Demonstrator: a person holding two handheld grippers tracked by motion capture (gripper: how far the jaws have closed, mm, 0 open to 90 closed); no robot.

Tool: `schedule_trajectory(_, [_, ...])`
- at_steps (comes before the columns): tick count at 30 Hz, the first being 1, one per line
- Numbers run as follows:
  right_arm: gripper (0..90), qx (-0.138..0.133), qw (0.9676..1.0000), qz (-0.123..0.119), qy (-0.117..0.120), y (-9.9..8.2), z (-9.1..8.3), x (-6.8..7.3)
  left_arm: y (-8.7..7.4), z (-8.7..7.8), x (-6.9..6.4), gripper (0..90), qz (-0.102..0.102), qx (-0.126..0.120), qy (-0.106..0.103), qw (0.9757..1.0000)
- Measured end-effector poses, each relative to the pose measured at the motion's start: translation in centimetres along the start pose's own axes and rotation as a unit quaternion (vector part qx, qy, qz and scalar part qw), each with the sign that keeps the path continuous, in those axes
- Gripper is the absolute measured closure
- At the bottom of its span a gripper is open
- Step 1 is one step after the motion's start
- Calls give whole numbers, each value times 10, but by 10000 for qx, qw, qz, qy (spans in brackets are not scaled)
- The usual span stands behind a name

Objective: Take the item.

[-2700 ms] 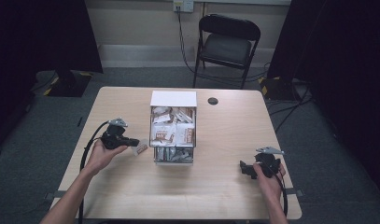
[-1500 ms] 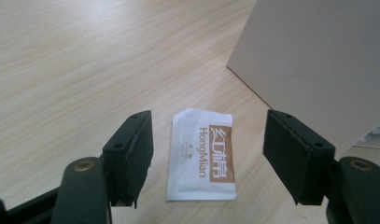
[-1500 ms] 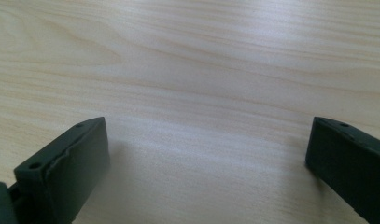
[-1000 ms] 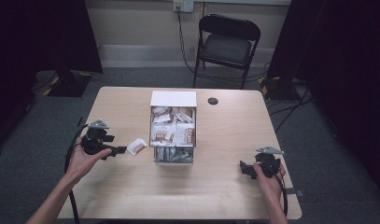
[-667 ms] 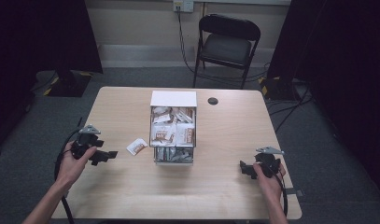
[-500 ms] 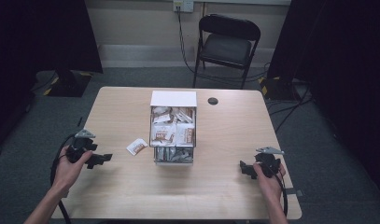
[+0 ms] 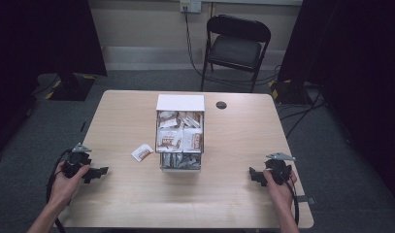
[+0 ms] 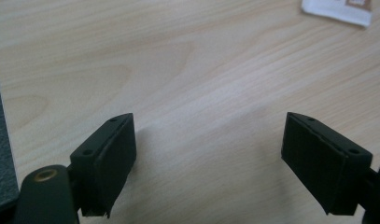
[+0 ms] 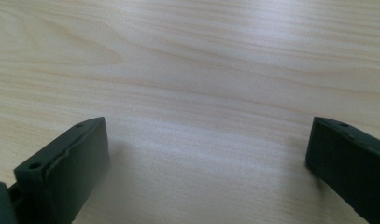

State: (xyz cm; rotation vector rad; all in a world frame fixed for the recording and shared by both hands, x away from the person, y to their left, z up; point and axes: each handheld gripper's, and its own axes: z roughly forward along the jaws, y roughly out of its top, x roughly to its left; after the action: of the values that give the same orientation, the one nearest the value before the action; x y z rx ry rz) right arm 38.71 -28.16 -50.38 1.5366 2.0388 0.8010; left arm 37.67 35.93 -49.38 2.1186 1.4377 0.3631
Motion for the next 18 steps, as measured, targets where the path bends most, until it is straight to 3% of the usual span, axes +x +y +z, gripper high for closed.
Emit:
schedule_trajectory(5, [0,0,10000,0,0,0,0,0,-5,3,2,165,15,-222,274,9994])
schedule_trajectory(14, [0,0,10000,-1,0,0,0,0,-17,7,4,69,-33,-729,343,9967])
schedule_trajectory(18, [0,0,10000,-2,0,0,0,0,-17,7,4,58,-38,-733,356,9967])
